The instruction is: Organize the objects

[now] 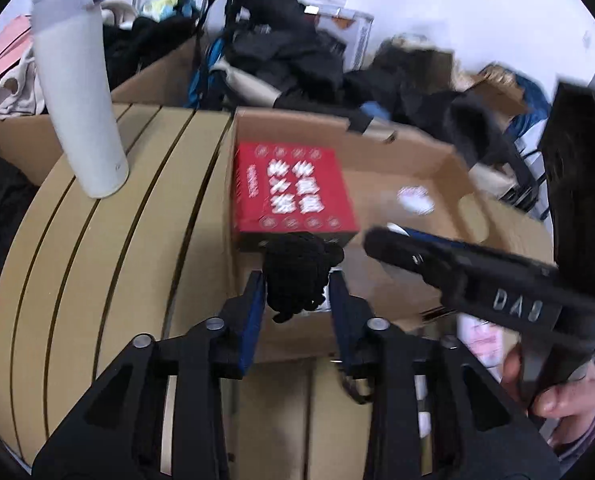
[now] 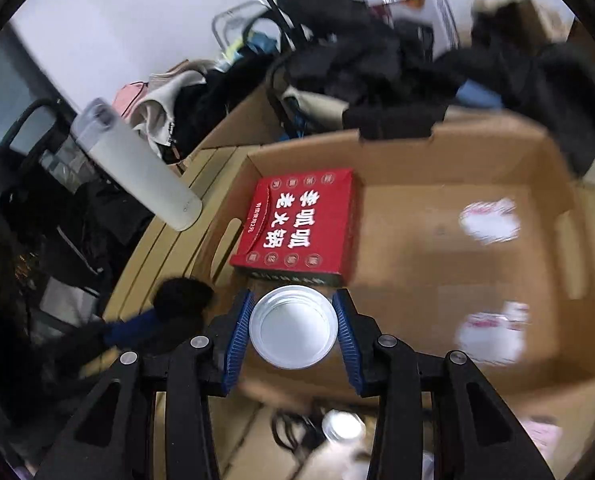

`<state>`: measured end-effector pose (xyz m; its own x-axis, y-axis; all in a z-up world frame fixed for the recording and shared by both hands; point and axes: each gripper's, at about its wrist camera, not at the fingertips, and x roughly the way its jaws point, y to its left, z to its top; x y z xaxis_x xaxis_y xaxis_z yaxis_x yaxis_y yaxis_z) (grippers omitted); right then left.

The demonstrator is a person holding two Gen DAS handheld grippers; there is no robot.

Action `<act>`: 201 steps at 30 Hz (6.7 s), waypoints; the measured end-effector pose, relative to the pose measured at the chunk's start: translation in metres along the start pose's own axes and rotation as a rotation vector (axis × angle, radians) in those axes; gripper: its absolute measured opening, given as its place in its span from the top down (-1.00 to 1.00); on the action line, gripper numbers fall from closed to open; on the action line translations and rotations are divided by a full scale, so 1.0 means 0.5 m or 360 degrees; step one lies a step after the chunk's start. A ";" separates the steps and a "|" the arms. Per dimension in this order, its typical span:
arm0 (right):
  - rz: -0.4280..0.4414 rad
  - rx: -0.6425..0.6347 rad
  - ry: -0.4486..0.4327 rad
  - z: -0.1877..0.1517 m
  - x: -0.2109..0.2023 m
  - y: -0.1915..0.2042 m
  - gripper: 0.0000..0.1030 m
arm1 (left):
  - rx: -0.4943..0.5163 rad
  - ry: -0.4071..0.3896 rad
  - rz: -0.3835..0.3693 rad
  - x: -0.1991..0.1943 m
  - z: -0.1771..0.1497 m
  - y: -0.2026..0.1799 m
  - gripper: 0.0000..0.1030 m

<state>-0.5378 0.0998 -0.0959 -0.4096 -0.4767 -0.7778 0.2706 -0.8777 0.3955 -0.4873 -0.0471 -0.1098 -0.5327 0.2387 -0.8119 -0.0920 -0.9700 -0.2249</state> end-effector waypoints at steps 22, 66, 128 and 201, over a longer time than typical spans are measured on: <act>-0.0434 -0.0242 -0.0070 -0.130 -0.369 0.032 -0.62 | 0.0049 -0.0336 0.0370 -0.418 -0.125 -0.031 -1.00; -0.0252 -0.0056 -0.0289 -0.445 -0.330 -0.169 -0.18 | 0.0291 0.0007 -0.0254 -0.101 -0.289 -0.333 -0.40; -0.0206 0.0063 -0.0063 0.121 0.008 -0.227 -0.63 | 0.0049 0.0037 -0.0035 0.160 0.132 -0.103 -0.36; -0.0185 -0.0045 -0.0014 -0.321 -0.122 -0.111 0.40 | 0.0274 -0.0010 -0.0015 -0.093 -0.317 -0.213 -0.50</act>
<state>-0.3879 0.1852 -0.1487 -0.4473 -0.3723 -0.8132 0.2450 -0.9255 0.2889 -0.3193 0.0524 -0.1335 -0.5364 0.2483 -0.8066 -0.2396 -0.9612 -0.1365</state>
